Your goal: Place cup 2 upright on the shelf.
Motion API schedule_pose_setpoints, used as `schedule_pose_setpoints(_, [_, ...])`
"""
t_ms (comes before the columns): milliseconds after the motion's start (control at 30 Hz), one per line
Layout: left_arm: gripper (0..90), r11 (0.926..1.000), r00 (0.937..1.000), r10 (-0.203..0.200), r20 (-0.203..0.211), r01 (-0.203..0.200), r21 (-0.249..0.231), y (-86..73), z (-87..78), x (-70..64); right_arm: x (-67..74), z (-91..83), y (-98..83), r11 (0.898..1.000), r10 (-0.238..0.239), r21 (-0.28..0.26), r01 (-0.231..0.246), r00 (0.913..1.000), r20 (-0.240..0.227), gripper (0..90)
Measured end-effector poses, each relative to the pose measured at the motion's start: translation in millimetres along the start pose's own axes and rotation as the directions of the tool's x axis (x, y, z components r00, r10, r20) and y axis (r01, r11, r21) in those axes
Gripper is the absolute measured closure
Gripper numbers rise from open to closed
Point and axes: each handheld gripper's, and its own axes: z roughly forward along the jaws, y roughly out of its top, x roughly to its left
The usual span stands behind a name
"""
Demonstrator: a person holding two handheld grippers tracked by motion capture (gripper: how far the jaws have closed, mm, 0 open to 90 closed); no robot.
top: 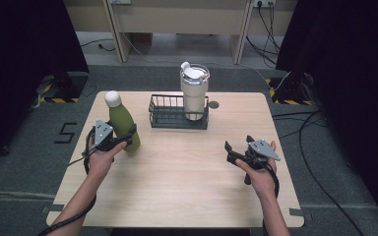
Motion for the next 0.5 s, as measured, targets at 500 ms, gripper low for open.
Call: schedule_pose_setpoints(500, [19.6,0.9994,0.9997,0.014,0.022,-0.013,-0.033,20.4,9.8,-10.7,-2.4,-2.2,0.6,1.000,0.006,-0.003,-0.006,1.0000,0.006,13.3])
